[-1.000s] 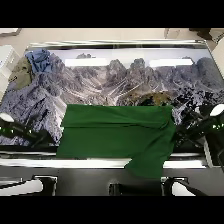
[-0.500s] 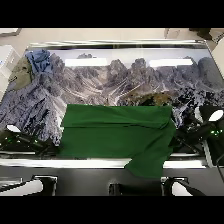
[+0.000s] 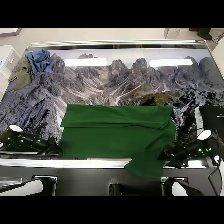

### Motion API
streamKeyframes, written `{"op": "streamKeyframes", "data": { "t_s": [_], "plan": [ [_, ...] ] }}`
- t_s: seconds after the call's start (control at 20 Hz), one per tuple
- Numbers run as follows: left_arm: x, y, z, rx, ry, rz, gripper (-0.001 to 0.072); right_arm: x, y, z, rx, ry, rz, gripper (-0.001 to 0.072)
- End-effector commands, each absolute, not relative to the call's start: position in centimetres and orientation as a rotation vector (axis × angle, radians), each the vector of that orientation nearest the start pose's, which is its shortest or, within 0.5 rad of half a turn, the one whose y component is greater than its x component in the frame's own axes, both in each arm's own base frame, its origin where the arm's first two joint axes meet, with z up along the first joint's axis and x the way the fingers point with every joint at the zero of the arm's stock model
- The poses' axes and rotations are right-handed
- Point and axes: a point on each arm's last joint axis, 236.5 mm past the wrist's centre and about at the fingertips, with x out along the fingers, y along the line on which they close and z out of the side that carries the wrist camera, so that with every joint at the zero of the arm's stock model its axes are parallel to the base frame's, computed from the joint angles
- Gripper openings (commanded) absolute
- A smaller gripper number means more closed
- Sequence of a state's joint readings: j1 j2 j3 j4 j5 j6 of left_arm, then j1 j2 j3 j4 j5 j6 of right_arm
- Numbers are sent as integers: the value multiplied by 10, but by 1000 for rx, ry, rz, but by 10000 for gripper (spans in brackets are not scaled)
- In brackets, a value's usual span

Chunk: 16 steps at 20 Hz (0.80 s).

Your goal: Fold the clothes and pants, and hang the long-sleeved shirts on hangers.

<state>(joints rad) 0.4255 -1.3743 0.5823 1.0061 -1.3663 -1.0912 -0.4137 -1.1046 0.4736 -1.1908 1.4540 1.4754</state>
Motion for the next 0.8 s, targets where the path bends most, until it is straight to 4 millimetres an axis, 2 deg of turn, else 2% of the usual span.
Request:
{"op": "streamKeyframes", "data": {
  "t_s": [0.0,0.05,0.15,0.25,0.35,0.45,0.55,0.75],
  "plan": [
    [185,-55,-109,-768,1792,-407,30,146,53,-98,855,1828,54,406],
    [185,-55,-109,-768,1791,-407,30,146,53,-98,857,1828,55,311],
    [186,-54,-109,-767,1790,-407,30,144,55,-95,860,1842,66,34],
    [194,-56,-103,-770,1752,-415,30,146,55,-88,827,1842,121,30],
    [220,-59,-83,-785,1638,-435,29,170,45,-68,790,1790,139,29],
    [252,-58,-60,-796,1549,-427,29,215,24,-41,763,1677,90,28],
    [288,-57,-52,-750,1510,-402,28,260,12,-21,720,1608,103,29],
    [362,-65,-51,-716,1503,-397,30,361,15,-22,623,1531,136,30]
  ]
}}
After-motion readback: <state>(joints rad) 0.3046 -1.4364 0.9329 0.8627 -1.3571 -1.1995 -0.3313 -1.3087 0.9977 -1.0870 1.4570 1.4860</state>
